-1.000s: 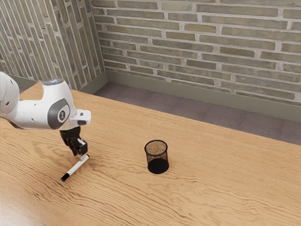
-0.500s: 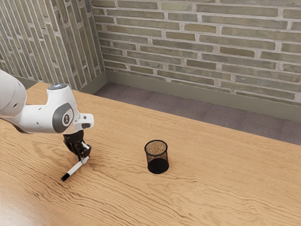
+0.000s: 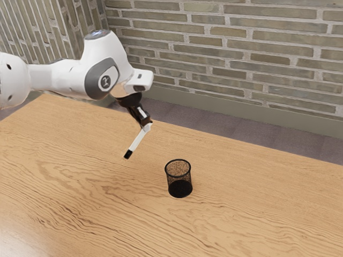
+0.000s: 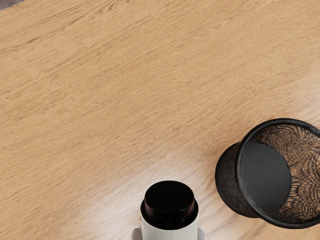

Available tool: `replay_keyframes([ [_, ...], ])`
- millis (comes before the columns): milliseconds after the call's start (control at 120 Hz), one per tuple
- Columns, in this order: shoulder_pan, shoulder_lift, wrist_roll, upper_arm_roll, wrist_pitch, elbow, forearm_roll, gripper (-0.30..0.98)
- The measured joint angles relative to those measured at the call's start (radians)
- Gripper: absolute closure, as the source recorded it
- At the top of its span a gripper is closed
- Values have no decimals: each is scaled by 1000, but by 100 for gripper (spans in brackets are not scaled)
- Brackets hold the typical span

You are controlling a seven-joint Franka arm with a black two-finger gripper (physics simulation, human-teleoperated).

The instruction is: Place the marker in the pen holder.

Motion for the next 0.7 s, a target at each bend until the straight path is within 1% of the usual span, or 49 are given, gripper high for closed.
replay_keyframes([
  [142, -41, 78, 31, -4, -44, 142, 1, 79],
  [367, -119, 202, 71, -5, -72, 289, -5, 79],
  [533, -155, 241, 91, -11, -78, 308, -20, 79],
  [700, -159, 267, 106, -12, -81, 298, -34, 77],
])
